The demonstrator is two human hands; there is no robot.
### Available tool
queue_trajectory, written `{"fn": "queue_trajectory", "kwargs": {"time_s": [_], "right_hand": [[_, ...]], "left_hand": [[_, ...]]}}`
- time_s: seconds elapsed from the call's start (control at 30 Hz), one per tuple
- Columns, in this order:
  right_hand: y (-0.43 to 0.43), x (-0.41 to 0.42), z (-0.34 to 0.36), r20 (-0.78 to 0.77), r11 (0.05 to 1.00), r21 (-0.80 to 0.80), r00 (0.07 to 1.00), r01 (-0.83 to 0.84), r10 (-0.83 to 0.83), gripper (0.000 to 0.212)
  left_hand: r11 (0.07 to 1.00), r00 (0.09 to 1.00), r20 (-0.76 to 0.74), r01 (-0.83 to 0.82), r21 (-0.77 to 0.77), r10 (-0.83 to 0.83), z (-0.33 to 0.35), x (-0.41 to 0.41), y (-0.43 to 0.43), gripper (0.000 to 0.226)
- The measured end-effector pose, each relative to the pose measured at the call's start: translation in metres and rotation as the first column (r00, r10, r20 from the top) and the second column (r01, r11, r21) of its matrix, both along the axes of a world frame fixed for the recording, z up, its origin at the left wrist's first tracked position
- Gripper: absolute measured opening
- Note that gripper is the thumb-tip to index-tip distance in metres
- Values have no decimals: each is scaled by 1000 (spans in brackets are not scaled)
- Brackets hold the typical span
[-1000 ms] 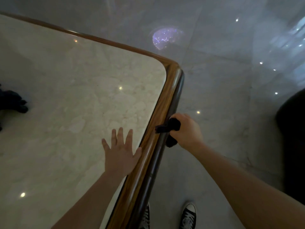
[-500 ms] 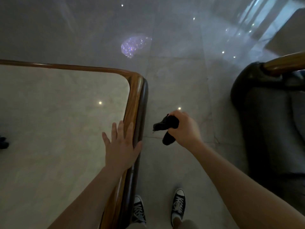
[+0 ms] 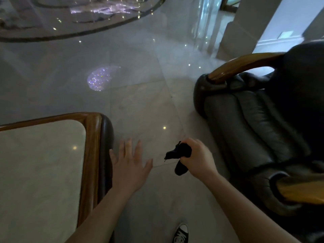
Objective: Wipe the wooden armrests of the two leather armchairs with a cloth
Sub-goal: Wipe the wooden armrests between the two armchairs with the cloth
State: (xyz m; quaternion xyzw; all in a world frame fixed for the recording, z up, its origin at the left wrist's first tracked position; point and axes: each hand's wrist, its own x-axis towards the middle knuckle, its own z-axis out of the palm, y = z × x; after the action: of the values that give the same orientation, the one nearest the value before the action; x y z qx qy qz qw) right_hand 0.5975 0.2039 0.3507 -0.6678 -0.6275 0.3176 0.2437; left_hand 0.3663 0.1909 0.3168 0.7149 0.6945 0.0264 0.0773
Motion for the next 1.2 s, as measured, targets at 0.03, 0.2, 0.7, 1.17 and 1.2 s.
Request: {"fn": "queue_trajectory", "kwargs": {"time_s": [0.03,0.2,0.7,1.17,1.2], "right_hand": [[-1,15,1,-6,1000,1,1000,24,-24,38],[-12,85,1,14,988,-27,988,151,-151,38],[-70,173,16,84,790,3,787,613,-611,35],[-188,223,25,97,398,50,392,916,-915,37],[-197,233,25,89,378,58,372,924,-924,36]], "left_hand": [[1000,1000,7,20,-2,-20,3,15,6,78],[994,994,35,106,10,-106,13,84,29,76],[845,845,54,534,-19,-533,6,202,74,82],[465,465,38,885,-28,-884,9,342,56,78],[443,444,37,896,-25,-895,9,357,50,78]]}}
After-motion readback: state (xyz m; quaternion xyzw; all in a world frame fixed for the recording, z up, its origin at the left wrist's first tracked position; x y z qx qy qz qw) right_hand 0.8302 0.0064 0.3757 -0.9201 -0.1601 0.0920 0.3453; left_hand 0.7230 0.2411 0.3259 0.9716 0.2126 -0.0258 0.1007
